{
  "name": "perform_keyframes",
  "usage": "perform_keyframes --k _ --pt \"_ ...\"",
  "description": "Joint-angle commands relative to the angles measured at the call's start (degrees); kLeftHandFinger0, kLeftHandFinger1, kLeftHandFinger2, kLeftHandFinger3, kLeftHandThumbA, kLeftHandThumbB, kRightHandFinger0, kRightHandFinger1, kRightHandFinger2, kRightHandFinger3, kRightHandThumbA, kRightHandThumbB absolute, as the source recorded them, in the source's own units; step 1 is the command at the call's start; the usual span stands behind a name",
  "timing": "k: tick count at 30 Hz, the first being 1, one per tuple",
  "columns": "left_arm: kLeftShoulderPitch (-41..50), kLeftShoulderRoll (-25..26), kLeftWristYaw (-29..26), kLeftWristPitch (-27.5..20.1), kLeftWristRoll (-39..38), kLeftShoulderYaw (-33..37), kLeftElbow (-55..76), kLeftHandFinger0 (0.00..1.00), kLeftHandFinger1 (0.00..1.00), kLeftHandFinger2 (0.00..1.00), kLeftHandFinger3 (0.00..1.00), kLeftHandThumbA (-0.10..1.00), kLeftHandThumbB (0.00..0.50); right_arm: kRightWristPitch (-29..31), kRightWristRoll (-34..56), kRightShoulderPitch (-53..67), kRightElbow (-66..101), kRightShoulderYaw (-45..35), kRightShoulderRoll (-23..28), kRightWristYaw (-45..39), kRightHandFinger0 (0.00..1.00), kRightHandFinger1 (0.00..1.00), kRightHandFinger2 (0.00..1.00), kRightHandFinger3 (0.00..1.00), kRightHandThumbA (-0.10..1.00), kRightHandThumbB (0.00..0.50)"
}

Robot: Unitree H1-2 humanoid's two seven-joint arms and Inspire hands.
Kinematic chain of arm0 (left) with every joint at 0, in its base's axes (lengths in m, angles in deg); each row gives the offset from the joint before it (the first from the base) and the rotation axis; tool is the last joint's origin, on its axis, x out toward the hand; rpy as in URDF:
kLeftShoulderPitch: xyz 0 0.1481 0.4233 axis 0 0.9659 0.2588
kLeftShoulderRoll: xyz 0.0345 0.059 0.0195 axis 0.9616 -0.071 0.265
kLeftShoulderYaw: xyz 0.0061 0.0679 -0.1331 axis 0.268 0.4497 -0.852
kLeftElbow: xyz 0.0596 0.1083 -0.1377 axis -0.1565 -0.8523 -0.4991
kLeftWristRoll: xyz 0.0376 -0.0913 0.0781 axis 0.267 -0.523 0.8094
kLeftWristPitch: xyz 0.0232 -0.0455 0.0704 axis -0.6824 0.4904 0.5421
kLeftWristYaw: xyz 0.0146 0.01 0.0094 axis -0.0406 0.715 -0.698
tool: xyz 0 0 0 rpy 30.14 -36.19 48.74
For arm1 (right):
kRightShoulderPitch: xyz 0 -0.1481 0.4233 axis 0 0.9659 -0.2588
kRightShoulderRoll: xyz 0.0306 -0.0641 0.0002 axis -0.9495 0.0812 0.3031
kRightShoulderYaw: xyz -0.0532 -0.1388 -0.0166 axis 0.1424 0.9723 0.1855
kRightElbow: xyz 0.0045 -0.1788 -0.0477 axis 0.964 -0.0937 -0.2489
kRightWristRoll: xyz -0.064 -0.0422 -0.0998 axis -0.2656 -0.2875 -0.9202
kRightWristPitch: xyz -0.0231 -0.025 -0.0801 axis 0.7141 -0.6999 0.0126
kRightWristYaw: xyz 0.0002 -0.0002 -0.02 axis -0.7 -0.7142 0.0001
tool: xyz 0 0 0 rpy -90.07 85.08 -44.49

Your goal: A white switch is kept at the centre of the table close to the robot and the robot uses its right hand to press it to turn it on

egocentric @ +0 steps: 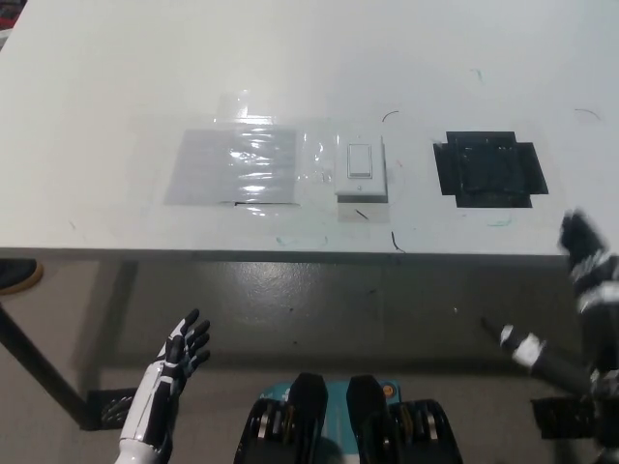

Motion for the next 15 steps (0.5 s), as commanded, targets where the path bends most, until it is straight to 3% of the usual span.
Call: perform_keyframes --k 1,4,9,13,15 --pt "-0.81 -0.3 0.05 -3.26 -0.33 0.05 1.97 1.0 1.0 1.0 1.0 1.0 0.107 -28.98 -3.15 -19.53 13.69 1.97 14.6 -12.91 1.0 1.0 1.0 1.0 1.0 0.214" --pt "-0.76 -0.09 0.09 -2.88 -0.02 0.11 2.16 1.0 1.0 1.0 1.0 1.0 0.106 -34.68 -3.44 -30.14 10.27 6.02 19.02 -17.57 1.0 1.0 1.0 1.0 1.0 0.283" --pt "-1.06 0.03 0.05 -2.58 0.17 0.09 2.06 1.0 1.0 1.0 1.0 1.0 0.12 -35.07 -4.32 -43.47 0.64 10.64 20.36 -23.41 1.0 1.0 1.0 1.0 1.0 0.248" --pt "-0.96 0.25 0.38 -1.99 -0.13 0.1 2.19 1.0 1.0 1.0 1.0 1.0 0.128 -35.07 0.6 -51.34 -9.63 14.68 20.47 -27.83 1.0 1.0 1.0 1.0 1.0 0.228" --pt "-1.14 0.43 0.61 -2.79 -0.23 0.14 1.71 1.0 1.0 1.0 1.0 1.0 0.1 -35.07 1.96 -54.81 -15.6 16.56 19.32 -29.69 1.0 1.0 1.0 1.0 1.0 0.233"
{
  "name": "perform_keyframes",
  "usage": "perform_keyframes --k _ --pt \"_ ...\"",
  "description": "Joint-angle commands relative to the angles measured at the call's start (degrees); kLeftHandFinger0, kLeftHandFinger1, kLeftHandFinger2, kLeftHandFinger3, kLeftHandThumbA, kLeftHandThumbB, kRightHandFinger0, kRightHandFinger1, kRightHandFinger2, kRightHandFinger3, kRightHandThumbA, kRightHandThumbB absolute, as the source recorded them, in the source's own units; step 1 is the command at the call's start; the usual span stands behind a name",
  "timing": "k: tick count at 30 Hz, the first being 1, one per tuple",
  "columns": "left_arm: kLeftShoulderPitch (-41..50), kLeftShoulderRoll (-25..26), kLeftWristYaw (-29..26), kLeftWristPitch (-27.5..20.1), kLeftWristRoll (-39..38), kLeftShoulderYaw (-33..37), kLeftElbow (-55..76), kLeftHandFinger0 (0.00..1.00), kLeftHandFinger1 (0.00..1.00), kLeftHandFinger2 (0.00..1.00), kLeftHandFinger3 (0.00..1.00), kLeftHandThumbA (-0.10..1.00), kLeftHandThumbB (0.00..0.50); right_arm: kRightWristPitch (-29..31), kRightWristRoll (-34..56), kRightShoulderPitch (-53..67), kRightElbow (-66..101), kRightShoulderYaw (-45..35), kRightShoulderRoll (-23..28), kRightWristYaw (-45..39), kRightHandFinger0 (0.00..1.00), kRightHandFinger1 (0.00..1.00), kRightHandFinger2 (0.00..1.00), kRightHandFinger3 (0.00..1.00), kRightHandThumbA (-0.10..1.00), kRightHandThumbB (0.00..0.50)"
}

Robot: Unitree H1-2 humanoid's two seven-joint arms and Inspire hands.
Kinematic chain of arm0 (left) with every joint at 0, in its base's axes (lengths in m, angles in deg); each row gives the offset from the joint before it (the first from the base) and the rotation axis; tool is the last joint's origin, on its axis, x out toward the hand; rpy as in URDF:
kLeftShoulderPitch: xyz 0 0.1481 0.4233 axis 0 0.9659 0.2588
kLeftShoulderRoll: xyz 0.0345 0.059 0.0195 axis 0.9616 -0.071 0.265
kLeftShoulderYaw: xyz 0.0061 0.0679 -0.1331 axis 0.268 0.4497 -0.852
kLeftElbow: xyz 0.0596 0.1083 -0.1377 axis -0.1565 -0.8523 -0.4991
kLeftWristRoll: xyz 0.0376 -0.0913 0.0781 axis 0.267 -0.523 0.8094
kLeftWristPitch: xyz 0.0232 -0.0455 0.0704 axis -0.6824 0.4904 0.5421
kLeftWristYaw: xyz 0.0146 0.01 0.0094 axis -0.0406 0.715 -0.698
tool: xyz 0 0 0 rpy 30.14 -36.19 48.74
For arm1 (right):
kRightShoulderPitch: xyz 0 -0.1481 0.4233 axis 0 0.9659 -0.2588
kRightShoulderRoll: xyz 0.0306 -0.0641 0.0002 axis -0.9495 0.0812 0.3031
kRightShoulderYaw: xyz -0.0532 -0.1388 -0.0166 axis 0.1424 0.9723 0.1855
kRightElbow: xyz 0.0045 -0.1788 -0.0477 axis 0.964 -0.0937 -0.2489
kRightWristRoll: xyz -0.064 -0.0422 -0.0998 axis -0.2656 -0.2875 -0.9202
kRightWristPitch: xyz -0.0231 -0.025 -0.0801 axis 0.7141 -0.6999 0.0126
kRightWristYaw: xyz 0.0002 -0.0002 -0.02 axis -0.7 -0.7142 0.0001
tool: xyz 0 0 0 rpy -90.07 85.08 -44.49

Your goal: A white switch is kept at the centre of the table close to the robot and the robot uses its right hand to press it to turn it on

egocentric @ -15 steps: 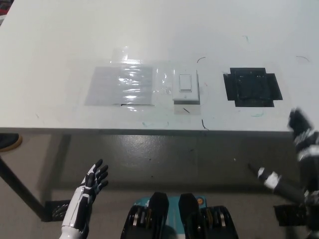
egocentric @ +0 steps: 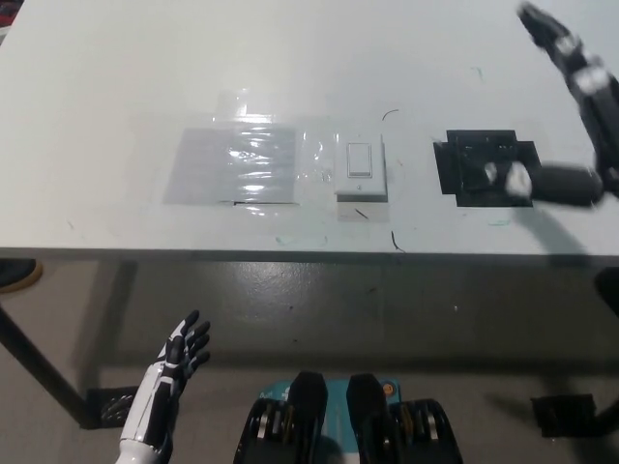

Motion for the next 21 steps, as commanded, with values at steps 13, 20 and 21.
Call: perform_keyframes --k 13,20,21 --pt "-1.61 0.94 1.89 -3.53 -1.39 0.51 1.28 1.0 1.0 1.0 1.0 1.0 0.092 -17.75 -3.97 -36.88 -32.46 22.69 -0.62 -27.01 1.0 1.0 1.0 1.0 1.0 0.251" --pt "-2.21 1.13 2.04 -3.11 -1.14 0.74 0.96 1.0 1.0 1.0 1.0 1.0 0.1 -17.75 -7.01 -39.74 -37.92 27.87 -2.51 -27.71 1.0 1.0 1.0 1.0 1.0 0.342" --pt "-2.23 1.17 2.03 -3.1 -1.03 0.78 0.97 1.0 1.0 1.0 1.0 1.0 0.099 -17.75 -7.36 -39.92 -38.28 28.17 -2.66 -27.82 1.0 1.0 1.0 1.0 1.0 0.346"
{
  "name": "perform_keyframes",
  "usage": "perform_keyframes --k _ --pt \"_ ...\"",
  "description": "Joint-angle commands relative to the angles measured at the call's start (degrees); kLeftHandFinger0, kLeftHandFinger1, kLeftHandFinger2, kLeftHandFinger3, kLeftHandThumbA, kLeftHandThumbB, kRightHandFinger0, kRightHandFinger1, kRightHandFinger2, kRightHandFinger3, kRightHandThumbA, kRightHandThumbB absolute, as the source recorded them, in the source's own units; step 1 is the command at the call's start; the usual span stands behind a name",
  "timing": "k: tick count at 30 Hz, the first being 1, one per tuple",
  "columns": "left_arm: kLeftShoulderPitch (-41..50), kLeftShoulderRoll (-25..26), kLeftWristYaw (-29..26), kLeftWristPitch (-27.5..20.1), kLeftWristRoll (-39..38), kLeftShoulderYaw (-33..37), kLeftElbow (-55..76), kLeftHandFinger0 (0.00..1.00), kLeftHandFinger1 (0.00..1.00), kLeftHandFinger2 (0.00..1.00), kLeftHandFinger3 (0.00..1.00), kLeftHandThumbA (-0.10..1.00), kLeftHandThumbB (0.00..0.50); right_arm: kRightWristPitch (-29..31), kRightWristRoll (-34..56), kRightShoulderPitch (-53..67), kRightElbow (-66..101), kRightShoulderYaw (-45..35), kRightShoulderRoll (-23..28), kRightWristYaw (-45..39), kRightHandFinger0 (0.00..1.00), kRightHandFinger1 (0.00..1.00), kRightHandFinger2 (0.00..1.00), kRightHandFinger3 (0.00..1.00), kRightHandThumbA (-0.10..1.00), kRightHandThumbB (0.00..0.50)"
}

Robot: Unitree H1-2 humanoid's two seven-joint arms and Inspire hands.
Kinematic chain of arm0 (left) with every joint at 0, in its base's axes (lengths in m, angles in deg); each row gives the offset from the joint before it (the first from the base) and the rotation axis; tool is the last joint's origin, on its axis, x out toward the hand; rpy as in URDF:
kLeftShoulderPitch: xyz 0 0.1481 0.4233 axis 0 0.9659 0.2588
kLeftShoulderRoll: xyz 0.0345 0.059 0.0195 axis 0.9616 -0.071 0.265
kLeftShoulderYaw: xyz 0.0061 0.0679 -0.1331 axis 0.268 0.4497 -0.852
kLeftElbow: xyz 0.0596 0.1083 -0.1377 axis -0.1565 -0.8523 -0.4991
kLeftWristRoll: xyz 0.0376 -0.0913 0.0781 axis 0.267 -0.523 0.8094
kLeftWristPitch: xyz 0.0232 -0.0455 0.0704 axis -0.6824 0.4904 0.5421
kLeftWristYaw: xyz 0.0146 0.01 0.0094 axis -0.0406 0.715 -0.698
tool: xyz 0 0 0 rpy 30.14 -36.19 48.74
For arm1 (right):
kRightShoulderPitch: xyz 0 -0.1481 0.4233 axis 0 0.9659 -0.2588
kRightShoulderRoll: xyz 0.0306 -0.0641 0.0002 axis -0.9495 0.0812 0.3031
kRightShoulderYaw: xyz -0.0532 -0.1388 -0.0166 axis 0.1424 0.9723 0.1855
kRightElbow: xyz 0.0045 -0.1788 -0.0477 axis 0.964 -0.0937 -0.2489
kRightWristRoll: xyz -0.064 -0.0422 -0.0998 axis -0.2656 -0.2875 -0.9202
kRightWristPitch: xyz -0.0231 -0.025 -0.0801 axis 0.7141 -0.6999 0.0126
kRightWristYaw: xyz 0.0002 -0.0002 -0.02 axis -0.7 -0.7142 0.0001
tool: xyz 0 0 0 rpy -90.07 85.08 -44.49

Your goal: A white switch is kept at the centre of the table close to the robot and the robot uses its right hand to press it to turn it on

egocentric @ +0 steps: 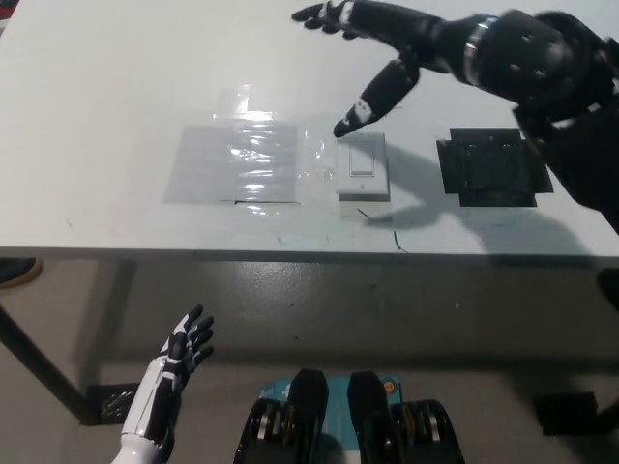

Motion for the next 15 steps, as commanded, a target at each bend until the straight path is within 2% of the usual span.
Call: perform_keyframes --k 1,4,6,7,8,15 --pt "-1.0 0.69 1.28 -3.15 -0.45 0.47 0.76 1.0 1.0 1.0 1.0 1.0 0.094 -2.33 -4.23 -5.37 -2.61 2.13 -0.74 -5.16 1.0 1.0 1.0 1.0 1.0 0.336" --pt "-1.01 0.71 1.18 -3.5 -0.17 0.58 0.53 1.0 1.0 1.0 1.0 1.0 0.094 -2.33 -4.12 -6.02 -5.0 2.7 -1.95 -6.67 1.0 1.0 1.0 1.0 1.0 0.291" --pt "-0.98 0.75 1.16 -3.51 -0.05 0.63 0.47 1.0 1.0 1.0 1.0 1.0 0.097 -2.33 -4.51 -6.09 -6.0 2.67 -2.47 -6.78 1.0 1.0 1.0 1.0 1.0 0.291" --pt "-0.99 0.75 1.0 -3.29 0.21 0.68 0.57 1.0 1.0 1.0 1.0 1.0 0.107 -2.33 -5.46 -5.96 -6.46 2.51 -2.95 -6.69 1.0 1.0 1.0 1.0 1.0 0.319" --pt "-1.01 0.76 0.93 -3.16 0.3 0.72 0.62 1.0 1.0 1.0 1.0 1.0 0.108 -2.33 -6.18 -5.88 -6.78 2.28 -3.27 -6.8 1.0 1.0 1.0 1.0 1.0 0.32" --pt "-0.97 0.92 0.99 -2.98 0.52 0.97 1.12 1.0 1.0 1.0 1.0 1.0 0.112 -2.28 -9.22 -6.2 -9.17 5.04 -4.05 -8.49 1.0 1.0 1.0 1.0 1.0 0.271"
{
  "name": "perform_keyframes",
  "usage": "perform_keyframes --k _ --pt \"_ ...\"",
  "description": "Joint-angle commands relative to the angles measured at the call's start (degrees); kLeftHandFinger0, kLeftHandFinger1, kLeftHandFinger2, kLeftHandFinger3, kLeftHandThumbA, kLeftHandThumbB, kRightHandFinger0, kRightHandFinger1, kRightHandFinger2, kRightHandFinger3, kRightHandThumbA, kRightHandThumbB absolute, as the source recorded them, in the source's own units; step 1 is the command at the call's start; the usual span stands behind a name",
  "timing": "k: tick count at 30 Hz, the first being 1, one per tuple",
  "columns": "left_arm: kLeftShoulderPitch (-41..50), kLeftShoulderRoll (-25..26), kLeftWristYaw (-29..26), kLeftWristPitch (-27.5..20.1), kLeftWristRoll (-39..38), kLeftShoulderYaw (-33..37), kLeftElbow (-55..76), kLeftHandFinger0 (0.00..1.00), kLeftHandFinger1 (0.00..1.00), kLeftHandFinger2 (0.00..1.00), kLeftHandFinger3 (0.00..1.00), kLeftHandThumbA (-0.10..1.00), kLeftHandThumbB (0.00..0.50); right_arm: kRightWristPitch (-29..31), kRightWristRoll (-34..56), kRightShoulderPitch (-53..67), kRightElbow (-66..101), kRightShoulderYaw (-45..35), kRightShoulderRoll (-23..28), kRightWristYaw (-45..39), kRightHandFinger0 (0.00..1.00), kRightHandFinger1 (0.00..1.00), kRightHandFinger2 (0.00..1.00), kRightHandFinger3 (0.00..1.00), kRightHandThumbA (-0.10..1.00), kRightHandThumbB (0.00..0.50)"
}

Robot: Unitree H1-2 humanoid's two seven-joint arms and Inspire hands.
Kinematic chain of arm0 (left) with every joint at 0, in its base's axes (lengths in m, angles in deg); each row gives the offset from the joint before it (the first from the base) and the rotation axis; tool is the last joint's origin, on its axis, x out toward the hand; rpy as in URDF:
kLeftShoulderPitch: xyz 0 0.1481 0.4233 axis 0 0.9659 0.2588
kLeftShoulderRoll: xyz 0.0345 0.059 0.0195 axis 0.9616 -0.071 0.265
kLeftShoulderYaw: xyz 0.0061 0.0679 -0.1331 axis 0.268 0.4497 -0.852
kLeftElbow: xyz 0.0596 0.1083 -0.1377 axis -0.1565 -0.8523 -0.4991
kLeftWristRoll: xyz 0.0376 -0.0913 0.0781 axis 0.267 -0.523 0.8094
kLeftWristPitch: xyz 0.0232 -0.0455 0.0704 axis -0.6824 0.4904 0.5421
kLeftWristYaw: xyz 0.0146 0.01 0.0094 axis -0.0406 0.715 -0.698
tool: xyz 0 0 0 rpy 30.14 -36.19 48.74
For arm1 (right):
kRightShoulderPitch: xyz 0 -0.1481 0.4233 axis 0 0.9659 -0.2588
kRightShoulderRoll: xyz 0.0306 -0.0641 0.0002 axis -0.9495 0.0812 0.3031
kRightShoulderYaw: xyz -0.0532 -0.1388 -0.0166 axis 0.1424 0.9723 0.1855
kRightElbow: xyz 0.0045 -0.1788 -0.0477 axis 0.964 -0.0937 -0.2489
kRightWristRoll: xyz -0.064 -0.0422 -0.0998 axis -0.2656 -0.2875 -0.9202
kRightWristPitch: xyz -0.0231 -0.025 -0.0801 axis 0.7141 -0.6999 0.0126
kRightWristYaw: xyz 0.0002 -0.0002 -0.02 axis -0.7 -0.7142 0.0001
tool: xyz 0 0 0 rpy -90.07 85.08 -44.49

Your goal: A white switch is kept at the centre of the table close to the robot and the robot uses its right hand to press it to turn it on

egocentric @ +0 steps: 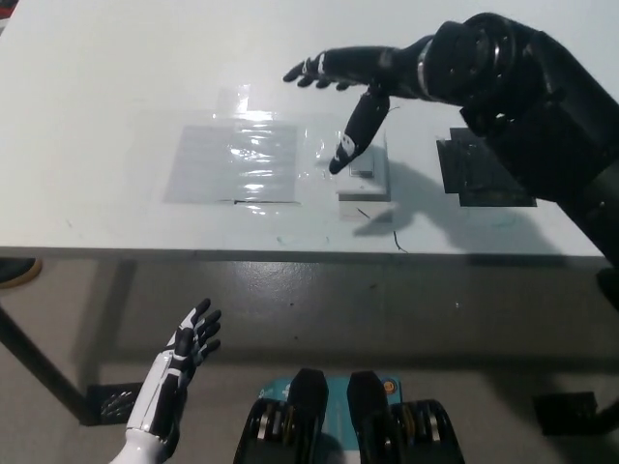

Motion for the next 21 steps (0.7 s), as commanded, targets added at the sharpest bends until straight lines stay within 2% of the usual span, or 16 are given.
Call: perform_keyframes --k 1,5,14,21 --pt "-0.58 0.67 0.62 -1.85 0.39 0.25 1.16 1.0 1.0 1.0 1.0 1.0 0.115 -0.59 -3.84 -4.49 -0.61 0.64 -0.31 -1.57 1.0 1.0 1.0 1.0 1.0 0.276" --pt "-0.68 0.79 0.6 -1.94 0.2 0.11 1.27 1.0 1.0 1.0 1.0 1.0 0.103 -0.67 -7.36 -4.72 -3.34 2.06 -1.17 -0.48 1.0 1.0 1.0 1.0 1.0 0.327" --pt "-0.61 0.81 0.27 -0.98 0.7 0.16 1.88 1.0 1.0 1.0 1.0 1.0 0.105 1.58 -8.81 -3.75 -7.08 1.16 -1.5 -0.17 1.0 1.0 1.0 1.0 1.0 0.318" --pt "-0.67 0.85 0.53 -1.59 0.16 0.1 1.44 1.0 1.0 1.0 1.0 1.0 0.094 1.01 -9.35 -2.92 -9.34 0.79 -1.69 -0.69 1.0 1.0 1.0 1.0 1.0 0.318"
